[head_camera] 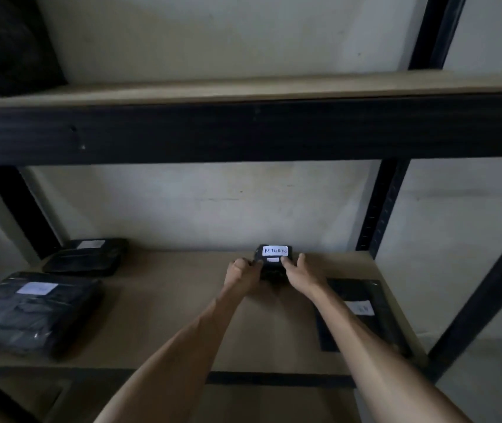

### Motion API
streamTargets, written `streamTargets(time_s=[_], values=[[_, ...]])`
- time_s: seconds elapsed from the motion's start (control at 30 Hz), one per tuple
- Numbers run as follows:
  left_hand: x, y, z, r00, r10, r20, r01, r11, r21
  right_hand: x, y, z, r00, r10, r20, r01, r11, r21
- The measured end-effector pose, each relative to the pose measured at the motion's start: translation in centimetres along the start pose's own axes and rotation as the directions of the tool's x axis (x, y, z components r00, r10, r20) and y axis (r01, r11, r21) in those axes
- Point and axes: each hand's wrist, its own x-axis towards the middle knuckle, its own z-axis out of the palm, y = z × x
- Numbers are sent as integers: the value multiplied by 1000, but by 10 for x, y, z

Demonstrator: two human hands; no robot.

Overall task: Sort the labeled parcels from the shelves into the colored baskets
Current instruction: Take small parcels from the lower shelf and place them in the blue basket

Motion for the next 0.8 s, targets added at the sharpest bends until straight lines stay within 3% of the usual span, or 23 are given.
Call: streamTargets(time_s=[0.07,0.13,0.23,0.33,0.4,0.47,0.67,0.8], values=[[3,3,5,1000,-12,-29,10,997,-82,10,4,10,1000,12,14,-14,992,129],[-4,8,4,998,-65,10,65,941,-331,12,6,14,999,27,26,-34,960,279],[-29,15,-17,976,-100,194,208,693,-690,-3,5,2,996,42,83,-80,838,540],[-60,25,-46,953,-47,299,275,545,-792,-43,-11,-26,974,12,225,-173,681,712],[-85,31,-66,938,-47,343,319,503,-803,-72,-21,-45,943,-8,332,-256,618,743],[-111,36,-83,914,-55,401,372,503,-780,-98,-29,-61,914,-25,404,-310,600,738],[-182,67,-127,856,-94,509,448,626,-638,-166,-62,-98,870,25,492,-395,632,666],[-221,91,-145,900,-120,418,377,696,-611,-205,-87,-120,868,52,495,-398,670,627]])
